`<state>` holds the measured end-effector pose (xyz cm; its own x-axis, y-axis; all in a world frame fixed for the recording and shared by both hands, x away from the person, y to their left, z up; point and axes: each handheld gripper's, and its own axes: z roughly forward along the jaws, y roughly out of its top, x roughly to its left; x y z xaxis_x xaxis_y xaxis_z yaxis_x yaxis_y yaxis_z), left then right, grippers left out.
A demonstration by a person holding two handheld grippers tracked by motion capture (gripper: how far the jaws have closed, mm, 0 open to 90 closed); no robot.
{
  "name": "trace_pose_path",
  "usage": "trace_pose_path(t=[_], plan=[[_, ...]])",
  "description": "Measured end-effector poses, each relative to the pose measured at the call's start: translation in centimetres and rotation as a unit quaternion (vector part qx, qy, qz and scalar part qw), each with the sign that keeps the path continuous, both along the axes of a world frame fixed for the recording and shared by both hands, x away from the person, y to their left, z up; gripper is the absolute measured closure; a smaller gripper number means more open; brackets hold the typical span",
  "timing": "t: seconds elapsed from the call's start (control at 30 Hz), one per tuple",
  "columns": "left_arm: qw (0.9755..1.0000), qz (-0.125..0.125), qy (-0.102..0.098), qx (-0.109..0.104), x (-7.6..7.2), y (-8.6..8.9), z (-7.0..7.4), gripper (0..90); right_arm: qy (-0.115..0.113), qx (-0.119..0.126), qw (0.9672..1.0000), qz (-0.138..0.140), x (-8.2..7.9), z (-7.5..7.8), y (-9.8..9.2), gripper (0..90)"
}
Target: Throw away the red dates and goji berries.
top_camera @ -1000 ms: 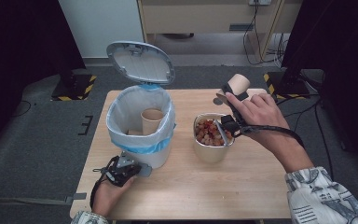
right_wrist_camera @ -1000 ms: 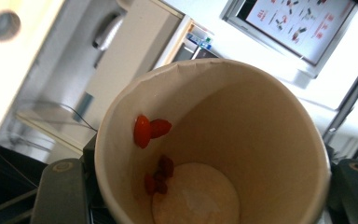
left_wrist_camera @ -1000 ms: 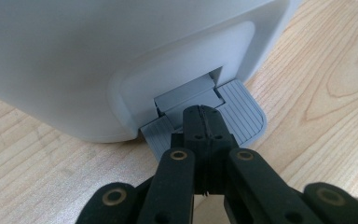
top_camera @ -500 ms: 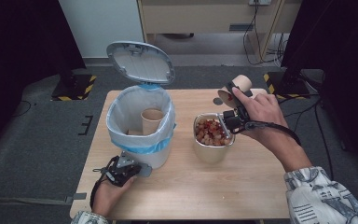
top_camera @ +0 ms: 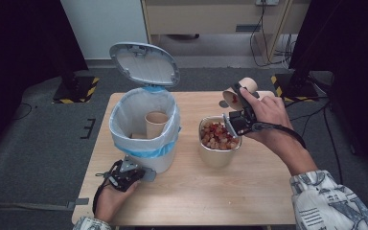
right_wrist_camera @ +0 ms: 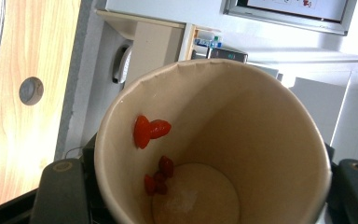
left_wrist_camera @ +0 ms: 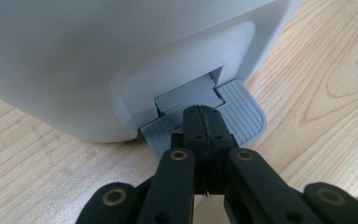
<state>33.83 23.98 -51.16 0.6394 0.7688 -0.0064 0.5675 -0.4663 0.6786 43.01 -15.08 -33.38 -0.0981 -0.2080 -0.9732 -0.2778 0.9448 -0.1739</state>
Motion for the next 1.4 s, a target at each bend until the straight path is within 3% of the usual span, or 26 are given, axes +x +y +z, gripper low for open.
trace_pose_path(t=[0.27,0.57,0.77,1.27,1.4], plan=[[1.0,0.0,0.0,0.0,0.0,0.0,0.0,89.8,0.016,0.036,0.9992,0.003,0.3,0.1,0.3,28.9],[1.0,0.0,0.0,-0.001,0.0,0.0,0.0,89.8,0.036,0.086,0.9956,0.008,0.6,0.2,0.6,28.9],[1.0,0.0,0.0,-0.001,0.0,0.0,0.0,89.8,0.056,0.124,0.9906,0.01,0.9,0.2,0.9,28.8],[1.0,0.0,0.001,-0.001,0.0,0.0,0.0,89.8,0.081,0.182,0.9797,0.018,1.3,0.7,1.2,28.7],[1.0,0.0,0.001,-0.001,0.0,0.0,0.0,89.8,0.09,0.204,0.9746,0.021,1.4,0.9,1.2,28.6]])
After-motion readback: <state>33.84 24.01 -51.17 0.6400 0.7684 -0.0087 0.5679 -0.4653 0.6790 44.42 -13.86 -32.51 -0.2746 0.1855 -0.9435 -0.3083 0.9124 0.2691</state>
